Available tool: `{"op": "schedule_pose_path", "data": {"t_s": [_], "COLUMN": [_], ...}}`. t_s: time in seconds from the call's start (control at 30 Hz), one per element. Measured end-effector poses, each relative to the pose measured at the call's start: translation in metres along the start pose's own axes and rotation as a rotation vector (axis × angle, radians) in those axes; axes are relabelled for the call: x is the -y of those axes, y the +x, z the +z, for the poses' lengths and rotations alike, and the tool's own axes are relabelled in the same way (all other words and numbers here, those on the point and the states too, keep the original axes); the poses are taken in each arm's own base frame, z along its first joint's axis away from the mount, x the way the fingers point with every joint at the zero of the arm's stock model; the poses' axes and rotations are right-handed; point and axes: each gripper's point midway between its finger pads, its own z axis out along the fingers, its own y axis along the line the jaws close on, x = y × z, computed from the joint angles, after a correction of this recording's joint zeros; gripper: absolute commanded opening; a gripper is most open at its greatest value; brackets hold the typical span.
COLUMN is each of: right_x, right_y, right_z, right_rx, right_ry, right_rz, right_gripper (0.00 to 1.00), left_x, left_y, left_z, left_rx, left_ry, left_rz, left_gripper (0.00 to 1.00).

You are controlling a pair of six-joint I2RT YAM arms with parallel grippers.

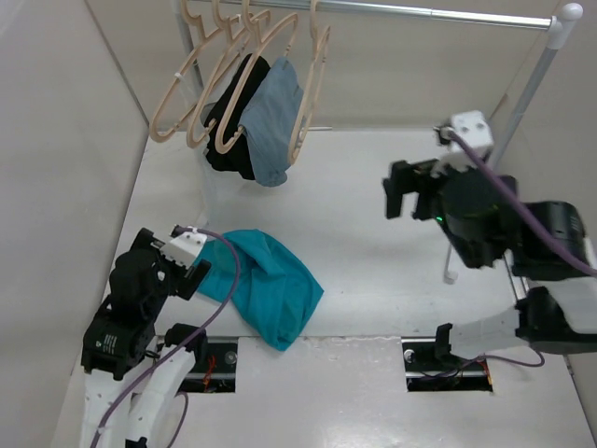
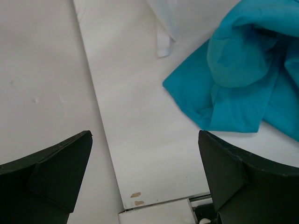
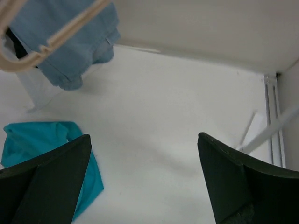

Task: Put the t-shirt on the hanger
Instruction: Grab a hanger with the right arm

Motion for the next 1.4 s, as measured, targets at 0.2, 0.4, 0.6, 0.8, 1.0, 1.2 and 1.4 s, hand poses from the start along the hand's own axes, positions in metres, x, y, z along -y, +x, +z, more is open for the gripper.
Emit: {"op": "schedule_pose_path", "data": {"t_s": [0.2, 0.4, 0.6, 0.8, 1.0, 1.2, 1.4], "right_x": [-0.074, -0.101, -0.125, -0.156, -0.168, -0.150, -0.131], "right_y": [-0.039, -0.115, -0.136, -0.092, -0.095, -0.133, -0.134], "right_z": [0.040, 0.023, 0.037, 0.095, 0.112, 0.130, 0.181], "right_rx": [0.042, 0.240, 0.314, 0.182, 0.220, 0.321, 0.317], "right_ry": [-0.113, -0.300, -0.489, -0.580, -0.579, -0.507, -0.440], "right_rz": [-0.241, -0.173, -0.184, -0.257, -0.152, 0.067, 0.196], "right_gripper": [1.00, 1.00, 1.00, 1.00, 1.00, 1.00, 1.00], "left_x": [0.014, 0.024, 0.030, 0.042, 0.055, 0.049, 0.047], "left_y": [-0.013, -0.028, -0.046, -0.044, -0.032, -0.041, -0.034], "left_z": [0.025, 0.049, 0.050, 0.046, 0.058, 0.061, 0.068], "left_rx": [-0.026, -0.018, 0.074, 0.153, 0.144, 0.178, 0.164], "left_ry": [0.107, 0.184, 0.229, 0.245, 0.267, 0.240, 0.218], "left_rz": [0.018, 0.022, 0.033, 0.026, -0.002, -0.020, -0.030], "left_gripper": [0.96, 0.96, 0.97, 0.98, 0.98, 0.98, 0.98]}}
